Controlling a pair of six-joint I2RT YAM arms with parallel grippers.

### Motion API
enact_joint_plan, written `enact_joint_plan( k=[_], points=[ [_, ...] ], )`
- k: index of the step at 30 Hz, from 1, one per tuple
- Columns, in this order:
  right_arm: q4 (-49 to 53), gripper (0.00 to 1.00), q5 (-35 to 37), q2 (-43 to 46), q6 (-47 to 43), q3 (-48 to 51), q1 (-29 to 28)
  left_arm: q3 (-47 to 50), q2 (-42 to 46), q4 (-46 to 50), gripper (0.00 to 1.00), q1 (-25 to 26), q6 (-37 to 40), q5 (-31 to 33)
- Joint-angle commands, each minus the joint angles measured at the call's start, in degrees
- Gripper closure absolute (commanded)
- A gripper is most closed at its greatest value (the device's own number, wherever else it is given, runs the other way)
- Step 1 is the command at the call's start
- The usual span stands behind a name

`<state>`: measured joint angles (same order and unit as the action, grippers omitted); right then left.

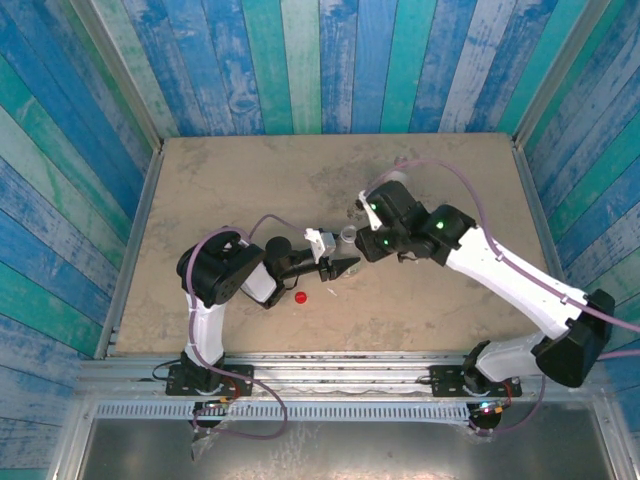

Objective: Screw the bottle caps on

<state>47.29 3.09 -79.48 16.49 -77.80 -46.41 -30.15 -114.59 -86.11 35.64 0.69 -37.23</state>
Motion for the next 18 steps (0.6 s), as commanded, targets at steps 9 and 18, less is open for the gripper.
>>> enact_joint_plan(
  k=[9,18],
  points=[
    [7.4,0.55,-0.3,-9.9,-8.2,-12.5,1.5,0.2,-0.5,6.8,0.38,0.4,2.0,-0.7],
    [8.8,0.55,-1.8,-13.9,-9.5,-15.3,2.2,-0.4,-1.9,6.6,0.39,0.4,1.6,-0.9]
  ],
)
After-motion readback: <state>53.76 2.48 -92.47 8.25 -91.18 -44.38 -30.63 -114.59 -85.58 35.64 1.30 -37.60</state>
